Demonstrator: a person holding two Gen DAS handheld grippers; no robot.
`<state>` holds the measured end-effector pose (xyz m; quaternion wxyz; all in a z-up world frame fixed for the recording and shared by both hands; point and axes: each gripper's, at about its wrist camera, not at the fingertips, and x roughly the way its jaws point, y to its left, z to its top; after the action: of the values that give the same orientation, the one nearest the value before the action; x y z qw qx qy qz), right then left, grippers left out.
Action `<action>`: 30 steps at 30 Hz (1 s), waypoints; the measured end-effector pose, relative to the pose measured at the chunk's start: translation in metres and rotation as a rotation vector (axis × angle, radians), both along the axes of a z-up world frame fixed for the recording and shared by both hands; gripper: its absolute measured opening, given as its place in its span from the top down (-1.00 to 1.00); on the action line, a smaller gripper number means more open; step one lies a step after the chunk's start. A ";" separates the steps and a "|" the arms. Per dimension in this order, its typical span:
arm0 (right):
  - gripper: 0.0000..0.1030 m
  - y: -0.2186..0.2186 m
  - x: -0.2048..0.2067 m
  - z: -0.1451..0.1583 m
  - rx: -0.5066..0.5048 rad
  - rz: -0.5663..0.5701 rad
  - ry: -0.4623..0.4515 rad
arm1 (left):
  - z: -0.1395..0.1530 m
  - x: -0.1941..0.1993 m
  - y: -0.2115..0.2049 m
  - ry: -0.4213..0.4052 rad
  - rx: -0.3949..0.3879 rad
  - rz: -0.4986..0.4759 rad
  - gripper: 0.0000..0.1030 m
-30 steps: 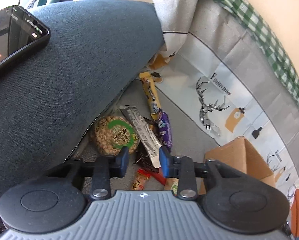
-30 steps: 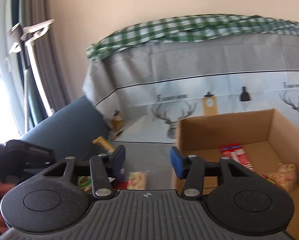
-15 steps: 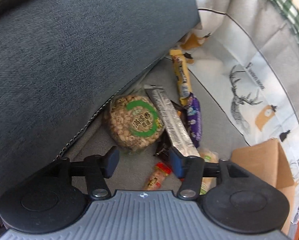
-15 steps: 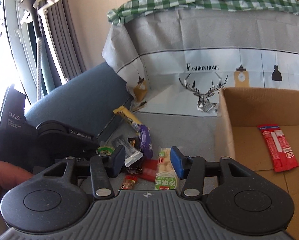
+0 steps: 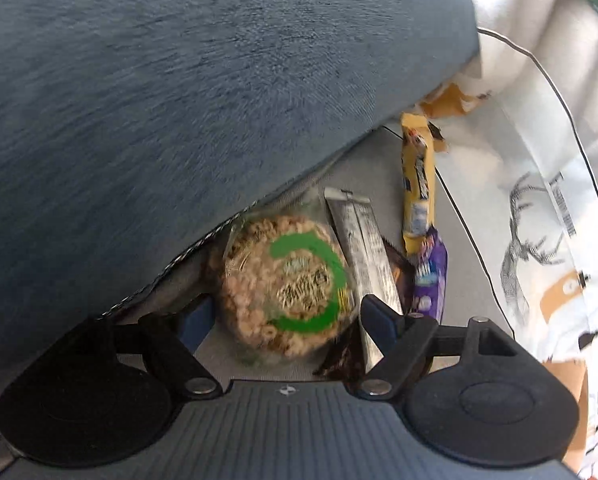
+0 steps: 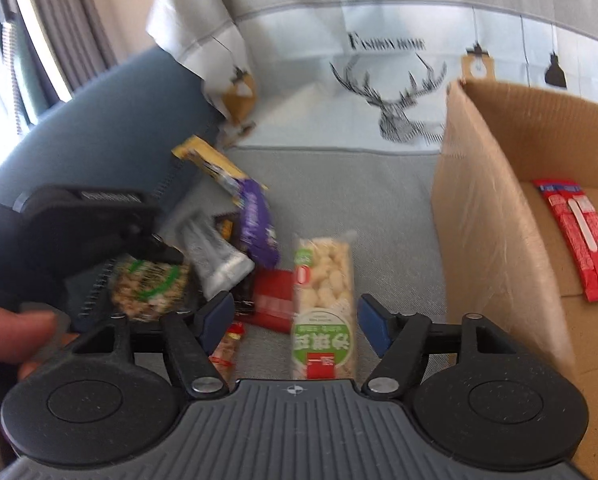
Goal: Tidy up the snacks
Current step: 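Move both tools back to the snack pile beside the box, then grasp the white snack bar with the right tool while the left tool grasps the peanut bag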
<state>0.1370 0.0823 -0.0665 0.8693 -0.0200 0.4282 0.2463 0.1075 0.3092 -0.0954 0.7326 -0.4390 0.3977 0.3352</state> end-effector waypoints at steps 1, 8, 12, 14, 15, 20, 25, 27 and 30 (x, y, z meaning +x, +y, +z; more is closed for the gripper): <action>-0.38 0.001 0.004 -0.004 -0.010 -0.011 0.021 | -0.001 0.003 0.001 0.000 0.002 0.006 -0.63; -0.39 0.008 0.017 -0.024 -0.063 -0.048 0.115 | -0.004 0.026 0.000 0.031 0.054 0.004 -0.64; -0.37 0.008 0.021 -0.032 -0.080 -0.058 0.147 | -0.005 0.035 0.001 0.034 0.080 -0.005 -0.62; -0.28 0.007 0.022 -0.035 -0.088 -0.067 0.153 | -0.005 0.036 0.000 0.041 0.097 -0.020 -0.59; -0.07 0.006 0.021 -0.034 -0.094 -0.068 0.146 | -0.004 0.036 -0.001 0.043 0.104 -0.028 -0.59; 0.26 0.007 0.017 -0.033 -0.105 -0.044 0.116 | 0.000 0.029 -0.005 0.043 0.127 -0.059 -0.37; 0.26 0.001 0.012 -0.025 -0.079 -0.018 0.110 | 0.012 0.016 -0.009 0.010 0.154 -0.099 0.05; 0.26 0.000 0.007 -0.021 -0.076 0.001 0.105 | 0.017 0.010 -0.012 0.003 0.165 -0.138 0.12; 0.26 -0.002 -0.001 -0.017 -0.071 0.031 0.111 | 0.017 0.004 -0.017 0.011 0.147 -0.199 0.12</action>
<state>0.1356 0.0805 -0.0835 0.8390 -0.0440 0.4837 0.2453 0.1116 0.2920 -0.0783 0.7902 -0.3407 0.4176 0.2917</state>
